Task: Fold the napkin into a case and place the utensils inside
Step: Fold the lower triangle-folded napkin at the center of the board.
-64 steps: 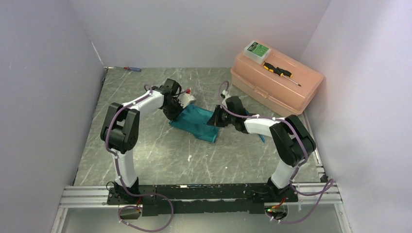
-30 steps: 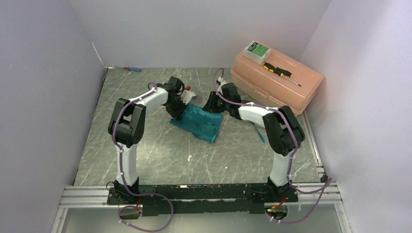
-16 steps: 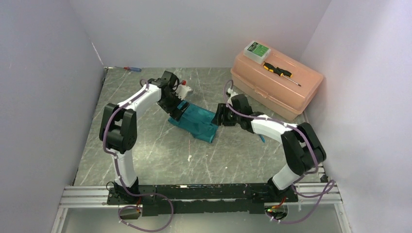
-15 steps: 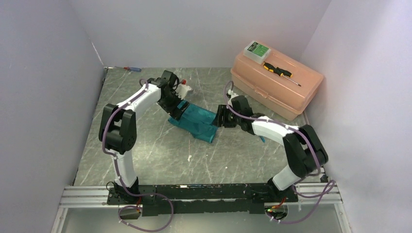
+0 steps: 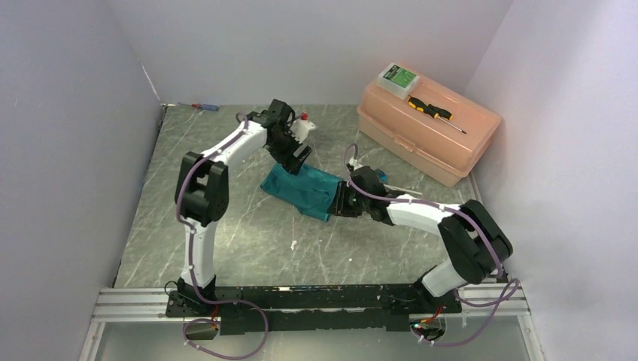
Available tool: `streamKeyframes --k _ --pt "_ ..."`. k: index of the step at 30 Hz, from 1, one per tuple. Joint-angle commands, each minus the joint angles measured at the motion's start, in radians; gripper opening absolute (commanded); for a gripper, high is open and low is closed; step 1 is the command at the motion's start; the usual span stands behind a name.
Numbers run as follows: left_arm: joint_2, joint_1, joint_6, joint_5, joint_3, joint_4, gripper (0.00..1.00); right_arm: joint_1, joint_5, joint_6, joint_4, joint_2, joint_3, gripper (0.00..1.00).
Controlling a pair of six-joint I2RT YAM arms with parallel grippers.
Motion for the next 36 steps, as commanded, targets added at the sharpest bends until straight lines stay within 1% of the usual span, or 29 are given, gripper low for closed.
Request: streamKeyframes --k 1,3,5,8,9,14,18,25,28,30,34,36 --pt "0.089 -0.052 0.004 0.061 0.083 0.018 0.89 0.012 0.008 0.025 0.051 0.039 0.067 0.31" --pt "0.110 -0.067 0.013 0.065 0.070 0.037 0.88 0.012 0.013 0.022 0.050 0.057 0.082 0.27" --pt "0.124 -0.077 0.028 0.061 0.052 0.047 0.87 0.012 0.029 0.028 0.055 0.067 0.091 0.19" --pt "0.135 -0.084 0.052 0.040 0.006 0.075 0.83 0.002 0.053 0.047 0.085 0.063 0.075 0.03" --pt "0.138 -0.084 0.060 0.036 -0.007 0.081 0.82 -0.001 0.061 0.055 0.096 0.061 0.069 0.00" --pt "0.147 -0.087 0.082 0.013 -0.037 0.094 0.79 -0.001 0.114 0.083 0.134 0.074 0.047 0.00" --pt "0.148 -0.088 0.091 0.014 -0.041 0.093 0.78 -0.001 0.185 0.126 0.184 0.081 -0.005 0.00" --pt "0.153 -0.088 0.098 0.023 -0.028 0.072 0.77 0.010 0.302 0.156 0.212 0.122 -0.038 0.00" --pt "0.147 -0.088 0.101 0.022 -0.026 0.068 0.77 0.017 0.311 0.157 0.224 0.143 -0.044 0.00" --pt "0.140 -0.087 0.097 0.020 -0.014 0.058 0.80 0.029 0.316 0.157 0.223 0.160 -0.043 0.00" --pt "0.097 -0.084 0.087 0.019 0.019 0.036 0.91 0.038 0.308 0.158 0.231 0.173 -0.049 0.00" --pt "0.066 -0.081 0.083 0.017 0.031 0.026 0.93 0.041 0.306 0.157 0.232 0.172 -0.052 0.00"
